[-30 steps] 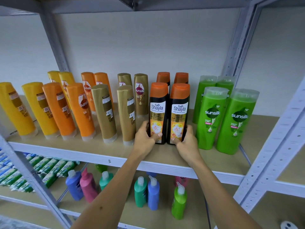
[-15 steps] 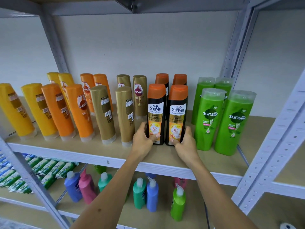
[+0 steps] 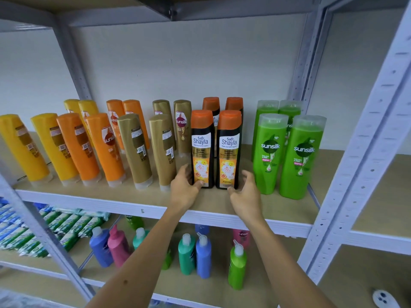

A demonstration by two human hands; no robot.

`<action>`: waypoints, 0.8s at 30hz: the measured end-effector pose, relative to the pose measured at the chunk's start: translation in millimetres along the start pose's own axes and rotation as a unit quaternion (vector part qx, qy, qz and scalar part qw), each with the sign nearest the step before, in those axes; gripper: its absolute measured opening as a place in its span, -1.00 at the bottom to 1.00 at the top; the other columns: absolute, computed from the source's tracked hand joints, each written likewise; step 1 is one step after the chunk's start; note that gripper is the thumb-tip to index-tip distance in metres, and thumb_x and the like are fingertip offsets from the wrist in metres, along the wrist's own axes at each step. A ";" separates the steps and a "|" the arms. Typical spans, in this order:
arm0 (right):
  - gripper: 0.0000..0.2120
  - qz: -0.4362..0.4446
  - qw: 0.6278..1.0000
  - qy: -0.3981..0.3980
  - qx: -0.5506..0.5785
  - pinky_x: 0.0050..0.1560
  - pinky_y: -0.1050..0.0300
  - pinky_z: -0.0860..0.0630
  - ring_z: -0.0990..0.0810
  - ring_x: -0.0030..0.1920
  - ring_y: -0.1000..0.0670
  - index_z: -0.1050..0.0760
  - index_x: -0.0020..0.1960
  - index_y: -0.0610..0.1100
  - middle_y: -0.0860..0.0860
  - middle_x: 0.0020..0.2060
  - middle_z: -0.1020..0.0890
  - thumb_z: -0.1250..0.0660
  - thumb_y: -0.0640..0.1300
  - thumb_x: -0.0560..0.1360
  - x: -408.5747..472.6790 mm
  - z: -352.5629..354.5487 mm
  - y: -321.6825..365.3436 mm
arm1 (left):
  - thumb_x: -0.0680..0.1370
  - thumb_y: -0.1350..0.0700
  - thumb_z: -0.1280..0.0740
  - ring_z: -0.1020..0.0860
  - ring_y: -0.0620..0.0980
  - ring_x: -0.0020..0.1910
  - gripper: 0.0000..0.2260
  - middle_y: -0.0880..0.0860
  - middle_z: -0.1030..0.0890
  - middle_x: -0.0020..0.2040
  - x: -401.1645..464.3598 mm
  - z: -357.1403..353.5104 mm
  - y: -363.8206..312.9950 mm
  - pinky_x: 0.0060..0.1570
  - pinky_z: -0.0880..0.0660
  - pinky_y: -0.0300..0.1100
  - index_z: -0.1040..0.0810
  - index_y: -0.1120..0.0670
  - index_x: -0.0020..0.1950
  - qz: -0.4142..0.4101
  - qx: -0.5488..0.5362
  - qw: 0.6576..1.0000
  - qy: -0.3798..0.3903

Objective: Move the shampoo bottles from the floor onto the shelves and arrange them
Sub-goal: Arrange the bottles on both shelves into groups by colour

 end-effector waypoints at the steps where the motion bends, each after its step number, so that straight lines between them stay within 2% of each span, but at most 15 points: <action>1: -0.45 0.004 1.000 -0.009 -0.003 0.20 0.16 -0.37 -0.48 0.25 -0.02 -0.25 0.43 -0.15 -0.06 0.32 -0.48 -0.33 -0.27 0.49 -5.7 3.0 -0.7 | 0.46 0.24 -0.45 -0.47 -0.04 0.30 -0.40 0.04 -0.51 0.32 -5.0 2.3 0.4 0.33 -0.42 -0.04 -0.30 0.13 0.45 0.008 -0.004 1.000 -0.014; 4: -0.50 0.032 0.999 -0.039 -0.003 0.29 0.13 -0.34 -0.44 0.31 -0.06 -0.33 0.37 -0.18 -0.08 0.30 -0.49 -0.33 -0.30 0.46 -21.4 9.4 -0.3 | 0.50 0.27 -0.40 -0.52 -0.05 0.17 -0.57 0.07 -0.57 0.18 -23.2 13.7 -2.5 0.20 -0.45 -0.19 -0.40 0.16 0.35 0.008 -0.002 0.998 -0.057; 7: -0.55 0.045 0.999 -0.024 0.007 0.31 0.12 -0.33 -0.44 0.30 -0.04 -0.36 0.33 -0.17 -0.06 0.26 -0.51 -0.33 -0.29 0.47 -33.7 7.0 3.8 | 0.52 0.30 -0.35 -0.58 -0.08 0.02 -0.74 0.04 -0.62 0.05 -39.5 29.8 -1.9 0.13 -0.51 -0.18 -0.52 0.14 0.20 0.009 -0.019 0.995 -0.098; 10: -0.58 0.058 0.998 0.029 0.013 0.29 0.13 -0.35 -0.46 0.27 -0.01 -0.37 0.32 -0.15 -0.03 0.23 -0.52 -0.31 -0.28 0.48 -42.7 -5.5 10.8 | 0.52 0.31 -0.34 -0.61 -0.06 -0.02 -0.81 0.03 -0.66 -0.03 -49.3 46.0 5.1 0.09 -0.55 -0.15 -0.57 0.14 0.11 0.019 -0.032 0.992 -0.123; 14: -0.64 0.062 0.993 0.101 0.027 0.15 0.20 -0.40 -0.50 0.18 0.03 -0.40 0.26 -0.10 0.00 0.15 -0.55 -0.31 -0.28 0.49 -47.1 -30.0 21.2 | 0.53 0.27 -0.34 -0.63 -0.02 -0.04 -0.85 0.04 -0.67 -0.07 -54.8 70.7 10.2 -0.01 -0.53 -0.19 -0.58 0.12 0.07 0.030 -0.043 0.985 -0.166; 19: -0.71 0.066 0.977 0.203 0.018 0.06 0.31 -0.37 -0.52 0.14 0.09 -0.46 0.21 -0.08 0.08 0.06 -0.55 -0.32 -0.23 0.50 -53.3 -71.9 41.2 | 0.53 0.28 -0.32 -0.59 -0.08 -0.12 -0.84 0.05 -0.65 -0.08 -57.2 118.7 21.4 -0.17 -0.45 -0.35 -0.61 0.19 0.08 0.048 -0.020 0.975 -0.218; 21: -0.71 0.066 0.976 0.206 0.012 0.08 0.30 -0.35 -0.51 0.18 0.08 -0.45 0.22 -0.08 0.09 0.07 -0.52 -0.32 -0.21 0.51 -51.5 -84.2 47.0 | 0.53 0.28 -0.31 -0.60 -0.02 -0.08 -0.84 0.06 -0.65 -0.08 -54.0 138.7 30.3 -0.12 -0.45 -0.26 -0.61 0.20 0.08 0.059 -0.021 0.971 -0.229; 24: -0.62 0.075 0.980 0.186 -0.008 0.13 0.28 -0.32 -0.45 0.28 0.04 -0.39 0.32 -0.08 0.03 0.24 -0.49 -0.33 -0.17 0.52 -47.6 -101.2 55.5 | 0.54 0.22 -0.31 -0.59 0.01 0.04 -0.80 0.03 -0.64 -0.02 -41.2 161.7 39.4 0.03 -0.47 -0.13 -0.58 0.14 0.15 0.061 0.001 0.974 -0.217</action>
Point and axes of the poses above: each hand's wrist, its own x-axis towards the middle knuckle, its own z-axis out of the back of the hand, y = z × x, the point moved 7 cm from there along x, towards the middle knuckle
